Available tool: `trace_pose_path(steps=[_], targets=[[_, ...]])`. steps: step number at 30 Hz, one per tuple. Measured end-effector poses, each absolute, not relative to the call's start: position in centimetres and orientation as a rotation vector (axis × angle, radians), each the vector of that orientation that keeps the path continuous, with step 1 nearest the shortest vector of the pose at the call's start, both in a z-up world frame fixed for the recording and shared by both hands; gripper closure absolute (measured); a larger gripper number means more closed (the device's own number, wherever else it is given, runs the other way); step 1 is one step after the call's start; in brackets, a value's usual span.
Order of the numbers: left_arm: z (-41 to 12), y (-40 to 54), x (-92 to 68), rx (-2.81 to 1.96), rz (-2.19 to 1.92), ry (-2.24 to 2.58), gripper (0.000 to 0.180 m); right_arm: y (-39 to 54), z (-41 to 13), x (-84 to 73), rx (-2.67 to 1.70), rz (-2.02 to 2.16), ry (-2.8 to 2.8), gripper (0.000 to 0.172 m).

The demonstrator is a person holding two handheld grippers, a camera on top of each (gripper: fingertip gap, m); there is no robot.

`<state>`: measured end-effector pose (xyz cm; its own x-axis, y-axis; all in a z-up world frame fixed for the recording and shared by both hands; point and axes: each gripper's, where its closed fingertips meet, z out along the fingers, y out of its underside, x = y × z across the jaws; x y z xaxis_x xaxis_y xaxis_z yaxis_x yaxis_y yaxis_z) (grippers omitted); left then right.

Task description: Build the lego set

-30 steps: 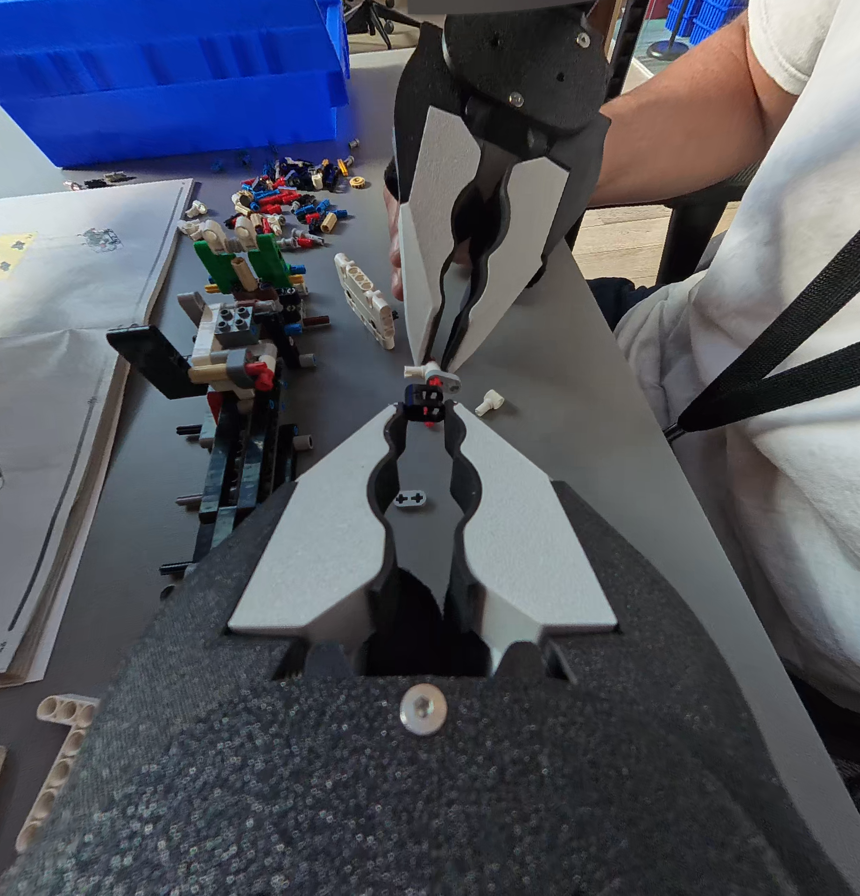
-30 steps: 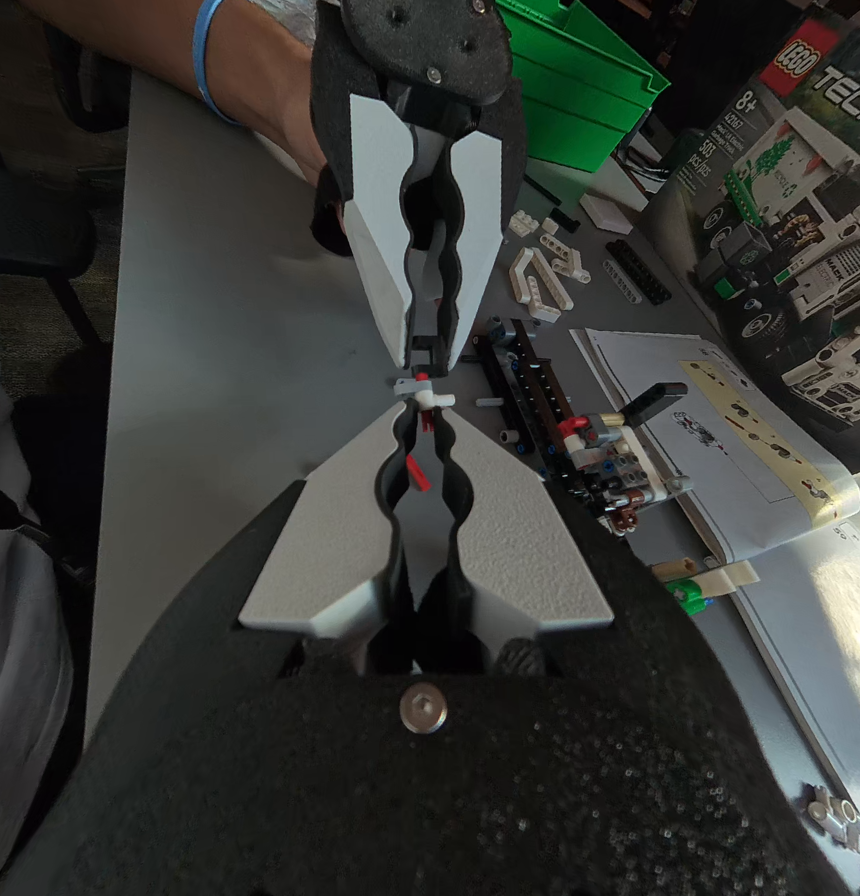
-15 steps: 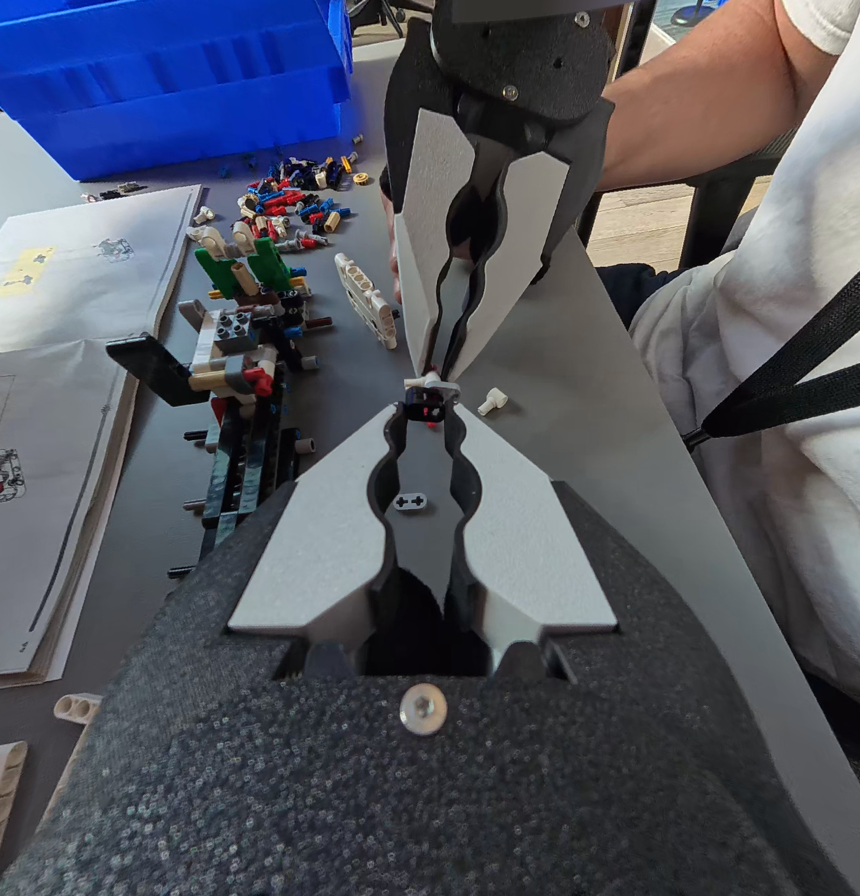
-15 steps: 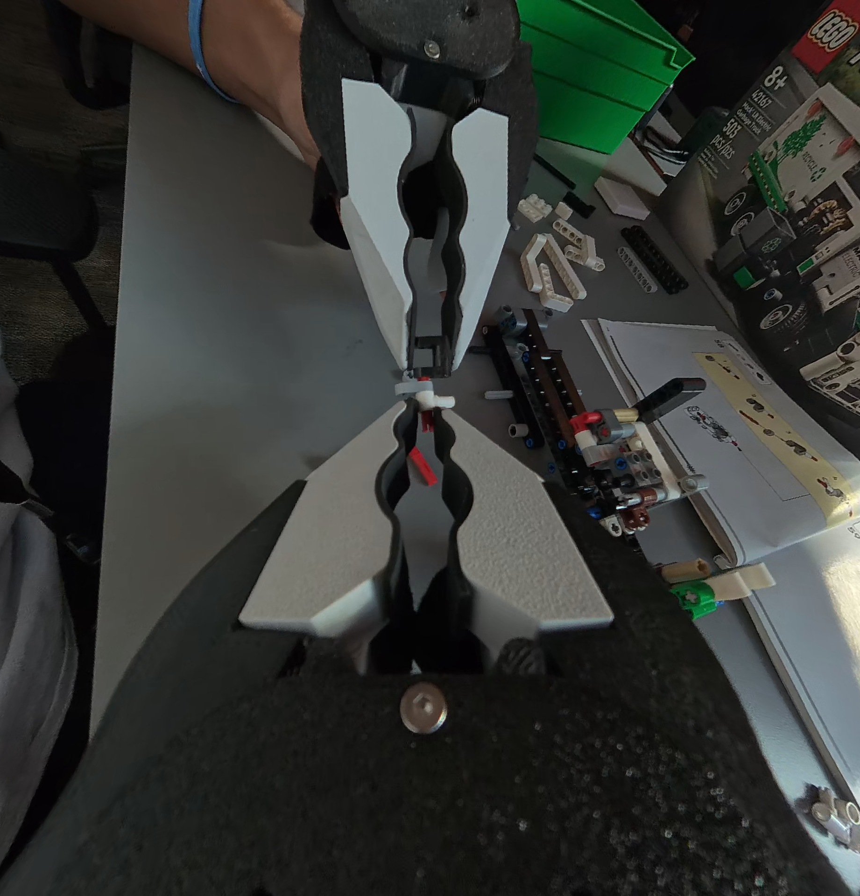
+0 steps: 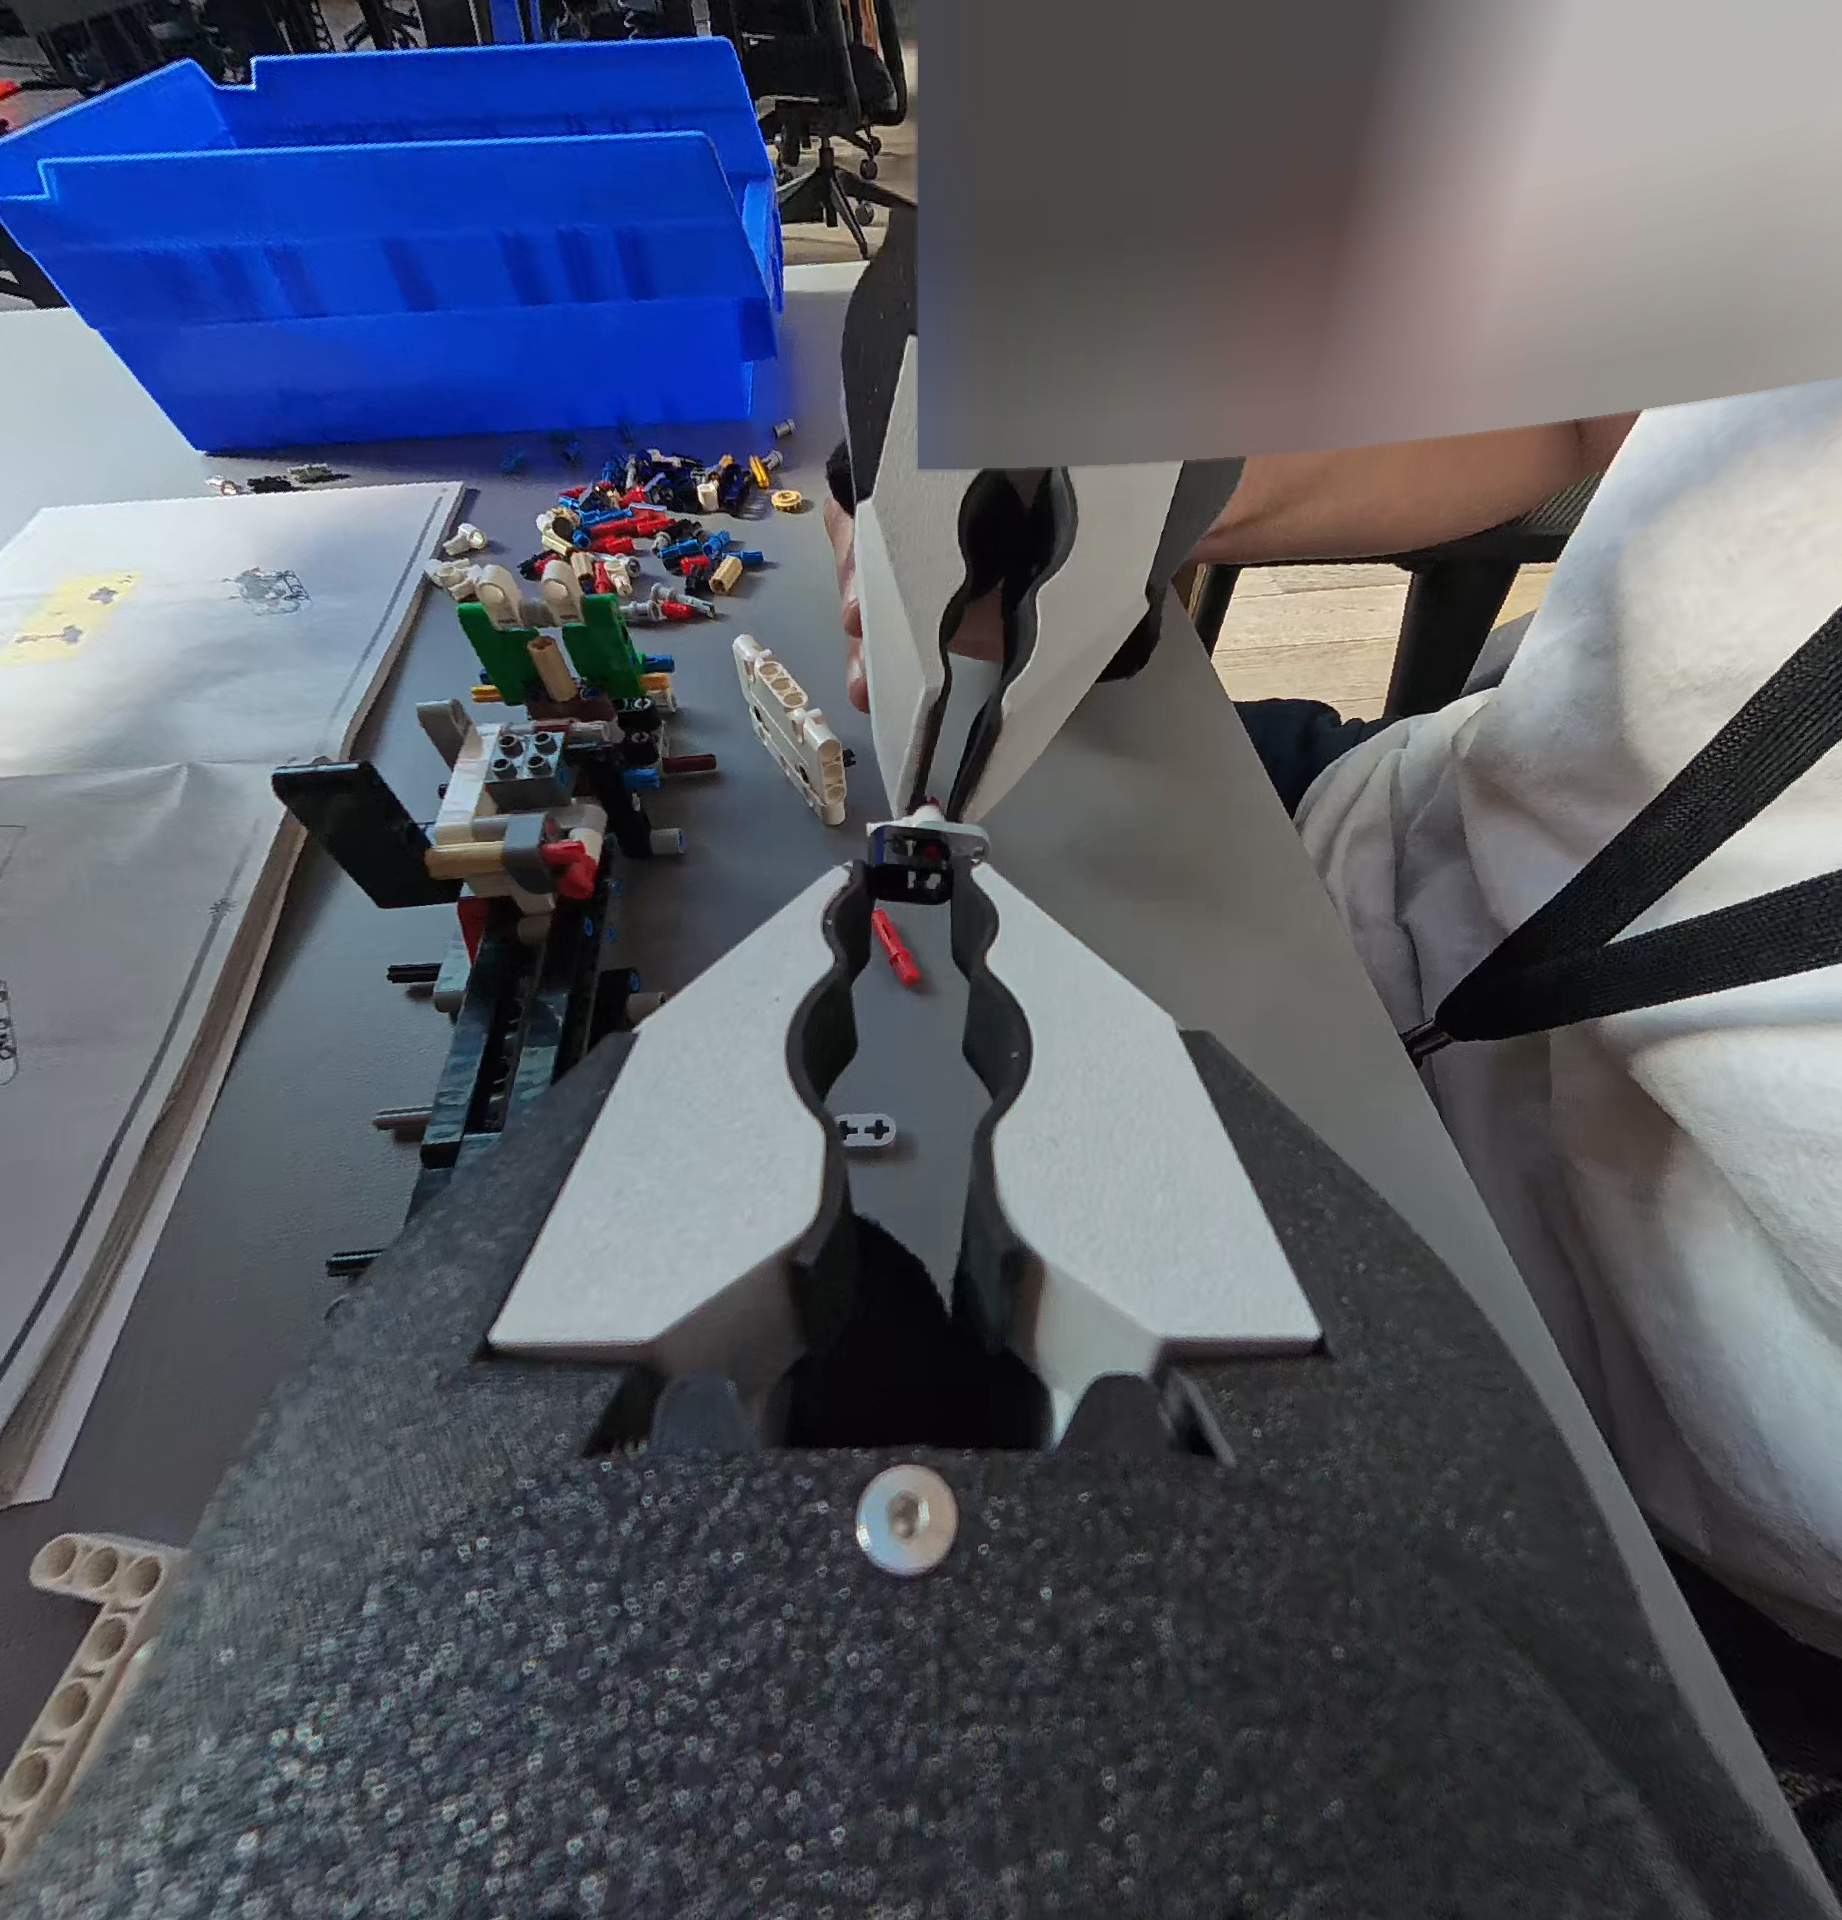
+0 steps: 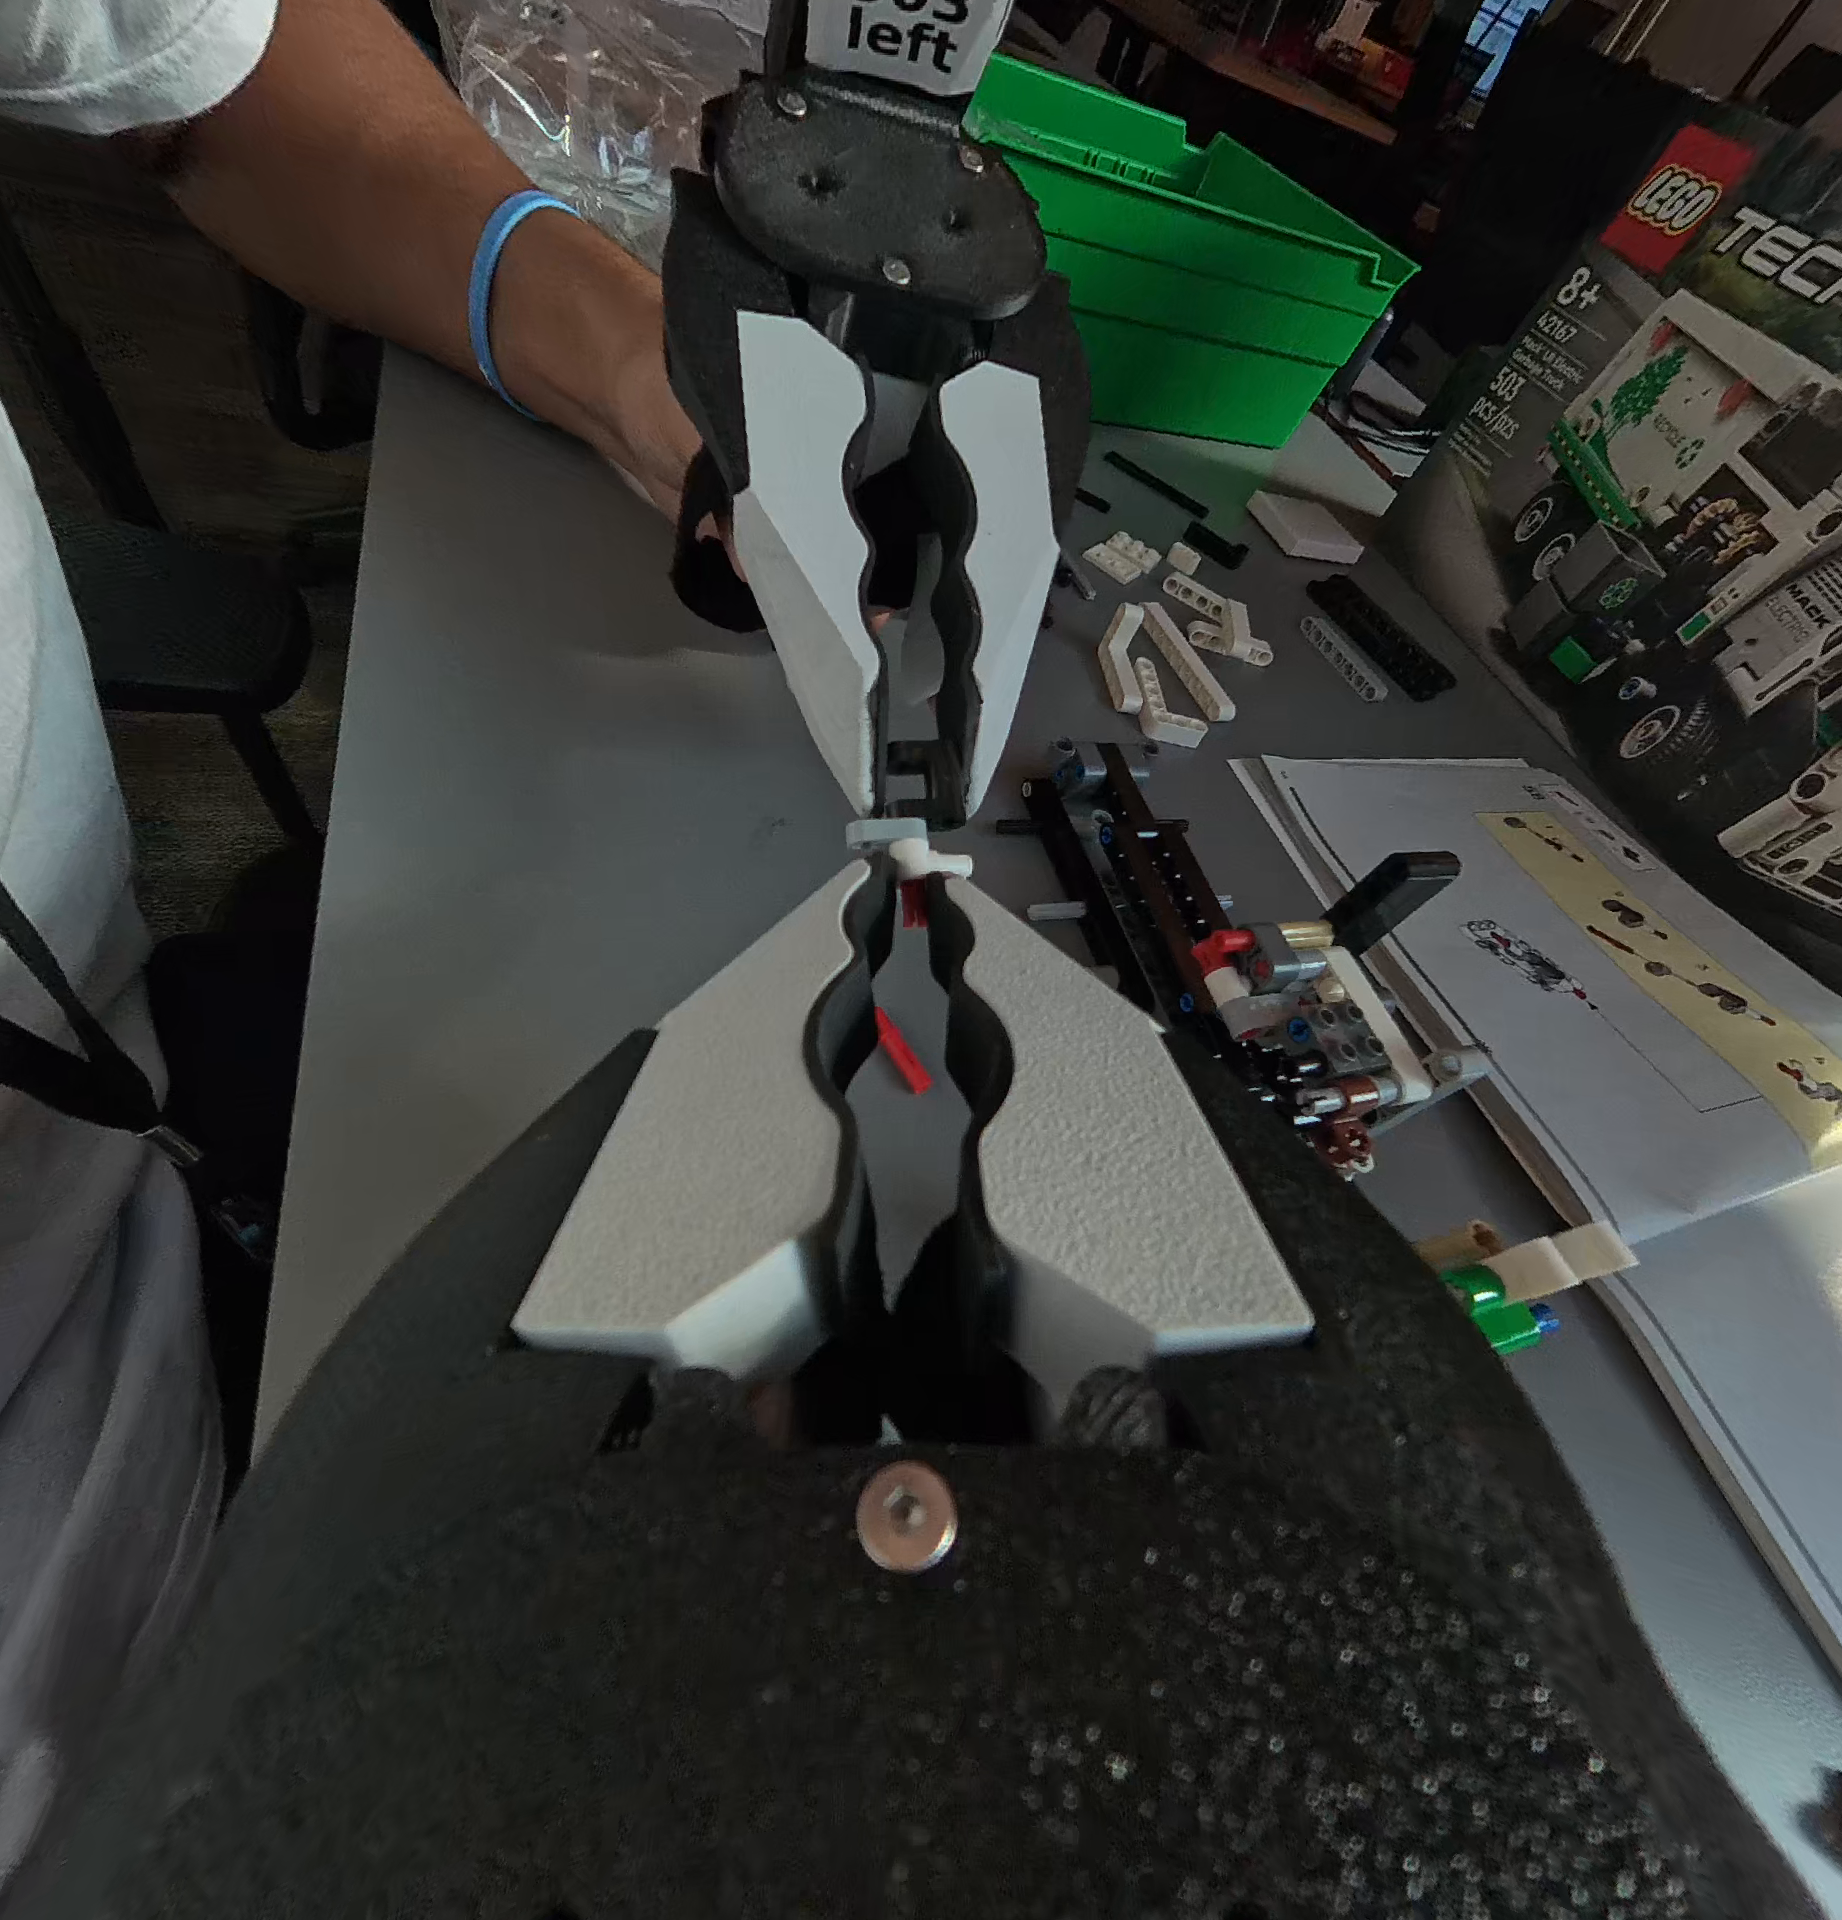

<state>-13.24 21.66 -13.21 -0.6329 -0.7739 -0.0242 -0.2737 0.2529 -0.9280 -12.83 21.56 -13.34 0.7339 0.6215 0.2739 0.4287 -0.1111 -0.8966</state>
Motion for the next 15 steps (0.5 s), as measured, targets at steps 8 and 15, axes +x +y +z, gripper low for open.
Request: trace_pose_path(steps=[8,15], targets=[[-13.6,22.0,-13.1,-0.944,-1.317,2.055,0.168,21.9,-13.5,-12.6,-1.752,0.173,-0.806,0.166],[-13.2,23.1,-12.8,-0.894,-1.215,2.004,0.168,21.9,-13.0,-11.6,-1.747,0.177,-0.734,0.156]])
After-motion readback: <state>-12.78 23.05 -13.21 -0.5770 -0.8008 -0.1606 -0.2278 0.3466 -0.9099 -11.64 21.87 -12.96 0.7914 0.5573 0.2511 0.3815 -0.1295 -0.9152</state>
